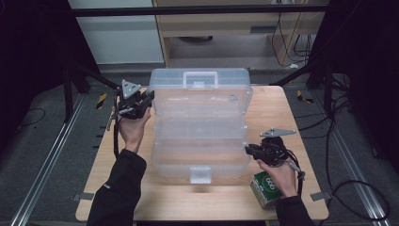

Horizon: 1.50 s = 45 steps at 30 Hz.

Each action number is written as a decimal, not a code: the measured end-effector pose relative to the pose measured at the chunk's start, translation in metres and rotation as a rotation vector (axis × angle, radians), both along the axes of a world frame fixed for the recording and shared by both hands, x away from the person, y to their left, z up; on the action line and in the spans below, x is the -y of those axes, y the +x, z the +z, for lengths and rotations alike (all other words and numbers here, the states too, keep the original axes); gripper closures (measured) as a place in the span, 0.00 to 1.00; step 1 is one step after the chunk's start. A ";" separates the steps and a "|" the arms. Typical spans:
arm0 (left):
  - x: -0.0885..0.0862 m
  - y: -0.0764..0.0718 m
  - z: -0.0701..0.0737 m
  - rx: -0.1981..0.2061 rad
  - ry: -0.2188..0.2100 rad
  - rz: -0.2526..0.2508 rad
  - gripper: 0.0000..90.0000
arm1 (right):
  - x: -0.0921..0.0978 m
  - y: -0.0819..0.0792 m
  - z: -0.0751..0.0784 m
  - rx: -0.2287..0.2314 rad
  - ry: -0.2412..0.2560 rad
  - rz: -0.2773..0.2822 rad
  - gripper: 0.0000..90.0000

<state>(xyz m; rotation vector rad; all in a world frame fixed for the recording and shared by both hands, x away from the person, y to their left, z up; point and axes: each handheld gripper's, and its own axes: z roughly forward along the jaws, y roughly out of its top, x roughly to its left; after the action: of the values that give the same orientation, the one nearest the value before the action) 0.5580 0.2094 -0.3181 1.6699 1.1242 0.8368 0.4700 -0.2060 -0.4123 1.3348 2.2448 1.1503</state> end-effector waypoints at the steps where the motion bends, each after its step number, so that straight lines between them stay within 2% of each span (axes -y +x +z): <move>1: -0.001 0.003 0.000 -0.003 -0.012 -0.003 0.88 | 0.000 0.000 0.000 0.000 0.000 0.000 0.85; 7: 0.001 0.016 0.002 -0.011 0.000 -0.004 0.88 | 0.000 0.000 0.000 -0.003 0.003 0.003 0.84; 14: 0.002 0.030 0.003 -0.025 -0.005 -0.005 0.88 | 0.001 0.001 0.000 -0.005 0.004 0.007 0.84; 33: 0.003 0.054 -0.001 -0.033 -0.019 0.000 0.88 | 0.001 0.002 -0.001 -0.017 0.014 0.004 0.83; 38: 0.002 0.059 -0.004 -0.030 -0.043 -0.003 0.88 | 0.001 0.002 -0.001 -0.018 0.013 0.004 0.83; 45: 0.003 0.069 -0.006 -0.041 -0.045 0.000 0.87 | 0.001 0.002 -0.001 -0.015 0.012 0.006 0.83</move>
<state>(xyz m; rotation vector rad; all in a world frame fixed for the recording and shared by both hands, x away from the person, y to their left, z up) 0.6273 0.2065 -0.3237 1.6563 1.1623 0.7749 0.4721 -0.2075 -0.4132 1.3461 2.2571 1.1609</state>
